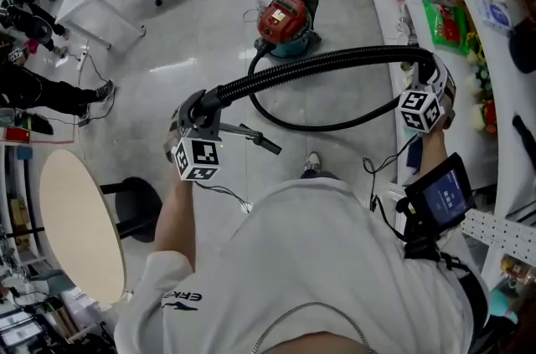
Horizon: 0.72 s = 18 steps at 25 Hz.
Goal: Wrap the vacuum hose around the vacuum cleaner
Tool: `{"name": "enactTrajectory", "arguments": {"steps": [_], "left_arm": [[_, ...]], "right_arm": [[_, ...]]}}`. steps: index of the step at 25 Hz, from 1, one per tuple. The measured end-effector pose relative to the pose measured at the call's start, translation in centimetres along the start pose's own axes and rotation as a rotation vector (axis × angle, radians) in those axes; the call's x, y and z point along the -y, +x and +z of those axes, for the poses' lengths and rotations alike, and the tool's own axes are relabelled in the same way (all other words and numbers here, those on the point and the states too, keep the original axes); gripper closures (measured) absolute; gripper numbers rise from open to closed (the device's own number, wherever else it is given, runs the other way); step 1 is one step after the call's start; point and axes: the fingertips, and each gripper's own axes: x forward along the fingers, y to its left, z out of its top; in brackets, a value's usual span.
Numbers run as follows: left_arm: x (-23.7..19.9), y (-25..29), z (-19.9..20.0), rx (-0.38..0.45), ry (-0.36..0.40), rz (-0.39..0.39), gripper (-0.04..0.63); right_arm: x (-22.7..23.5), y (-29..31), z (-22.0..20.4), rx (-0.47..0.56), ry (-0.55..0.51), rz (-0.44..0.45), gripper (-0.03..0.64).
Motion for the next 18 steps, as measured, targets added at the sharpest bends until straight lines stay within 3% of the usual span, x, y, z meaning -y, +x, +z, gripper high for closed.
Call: {"name": "enactTrajectory", "arguments": {"steps": [11, 18], "left_arm": [[-3.4, 4.2, 2.9, -0.005, -0.013, 0.043, 0.457], [-6.2, 8.2, 3.5, 0.018, -0.013, 0.028, 0.457]], "right_arm": [[3.7, 8.0, 4.9, 0.09, -0.034, -0.018, 0.456], [4.8, 13.6, 8.6, 0.101, -0.058, -0.035, 0.456]]}}
